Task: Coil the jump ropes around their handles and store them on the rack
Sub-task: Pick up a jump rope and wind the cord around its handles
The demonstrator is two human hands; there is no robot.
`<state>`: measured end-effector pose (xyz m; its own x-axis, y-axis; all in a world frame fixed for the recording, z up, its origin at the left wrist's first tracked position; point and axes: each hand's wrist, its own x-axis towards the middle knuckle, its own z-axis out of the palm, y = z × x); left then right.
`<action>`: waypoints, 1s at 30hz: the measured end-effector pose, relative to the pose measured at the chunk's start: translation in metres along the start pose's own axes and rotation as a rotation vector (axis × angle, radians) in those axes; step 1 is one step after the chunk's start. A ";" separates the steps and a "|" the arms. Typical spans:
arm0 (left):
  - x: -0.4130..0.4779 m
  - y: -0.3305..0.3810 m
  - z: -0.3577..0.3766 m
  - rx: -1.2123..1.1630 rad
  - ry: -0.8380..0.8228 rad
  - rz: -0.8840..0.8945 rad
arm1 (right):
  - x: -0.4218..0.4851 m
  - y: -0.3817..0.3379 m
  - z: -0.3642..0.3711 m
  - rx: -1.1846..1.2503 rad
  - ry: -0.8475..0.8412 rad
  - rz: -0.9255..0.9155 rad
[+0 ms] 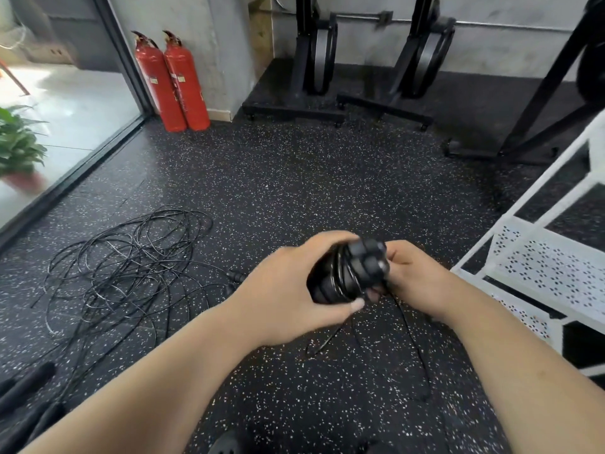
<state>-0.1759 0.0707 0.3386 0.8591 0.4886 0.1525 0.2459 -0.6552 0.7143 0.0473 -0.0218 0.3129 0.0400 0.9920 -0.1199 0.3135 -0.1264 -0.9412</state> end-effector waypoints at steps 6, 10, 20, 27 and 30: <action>0.010 0.000 -0.030 -0.268 0.320 -0.183 | 0.003 -0.004 0.017 -0.154 -0.086 0.052; 0.012 -0.019 -0.047 -0.189 0.463 -0.307 | 0.006 -0.005 0.026 -0.102 -0.106 0.119; 0.011 -0.045 -0.055 0.019 0.482 -0.539 | 0.011 -0.007 0.029 -0.123 -0.177 0.174; 0.008 -0.057 -0.054 0.118 0.414 -0.656 | 0.010 0.003 0.028 0.008 -0.006 0.245; 0.008 -0.059 -0.057 0.182 0.428 -0.700 | 0.012 0.004 0.024 -0.086 0.178 0.198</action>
<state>-0.2094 0.1462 0.3364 0.2459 0.9692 -0.0124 0.7587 -0.1845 0.6248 0.0267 -0.0099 0.3000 0.2717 0.9335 -0.2341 0.3622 -0.3245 -0.8738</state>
